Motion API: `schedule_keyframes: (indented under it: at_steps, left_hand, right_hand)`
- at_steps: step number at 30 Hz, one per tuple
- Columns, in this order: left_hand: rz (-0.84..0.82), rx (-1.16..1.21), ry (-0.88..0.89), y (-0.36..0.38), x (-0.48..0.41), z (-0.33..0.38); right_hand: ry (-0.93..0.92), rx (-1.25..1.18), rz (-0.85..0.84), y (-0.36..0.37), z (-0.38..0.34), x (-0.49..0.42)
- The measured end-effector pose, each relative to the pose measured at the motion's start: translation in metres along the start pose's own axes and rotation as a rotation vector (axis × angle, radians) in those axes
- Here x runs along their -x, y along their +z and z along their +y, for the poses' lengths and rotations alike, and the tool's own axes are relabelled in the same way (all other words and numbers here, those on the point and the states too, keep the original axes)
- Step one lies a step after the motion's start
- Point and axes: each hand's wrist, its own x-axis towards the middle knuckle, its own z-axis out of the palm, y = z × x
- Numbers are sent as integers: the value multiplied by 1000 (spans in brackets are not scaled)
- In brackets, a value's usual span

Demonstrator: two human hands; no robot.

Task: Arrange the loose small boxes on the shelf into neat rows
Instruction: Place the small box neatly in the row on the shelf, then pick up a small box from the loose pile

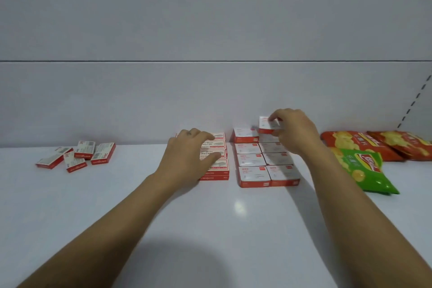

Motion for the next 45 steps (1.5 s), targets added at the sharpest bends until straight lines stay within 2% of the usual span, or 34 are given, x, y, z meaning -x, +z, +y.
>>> schedule_keyframes:
  at_steps: [3,8,15,23,26,32,45]
  left_hand:
    - [-14,-28,15,3,-3,15]
    - [29,-10,38,5,-7,36]
    - [87,-5,25,12,2,40]
    - [-3,-216,-55,13,6,42]
    - [-36,-283,-76,9,8,42]
    - [-24,-302,-117,-9,21,33]
    - [25,-352,-303,-67,67,-33]
  right_hand:
    - [51,14,7,8,24,-4]
    - [-42,28,-64,22,19,-12]
    - [-62,14,-42,40,25,-11]
    - [-56,198,-30,42,17,-10]
    - [-93,165,-2,37,12,-2]
    - [-273,14,64,15,-25,24]
    - [-525,-76,-137,9,-139,57]
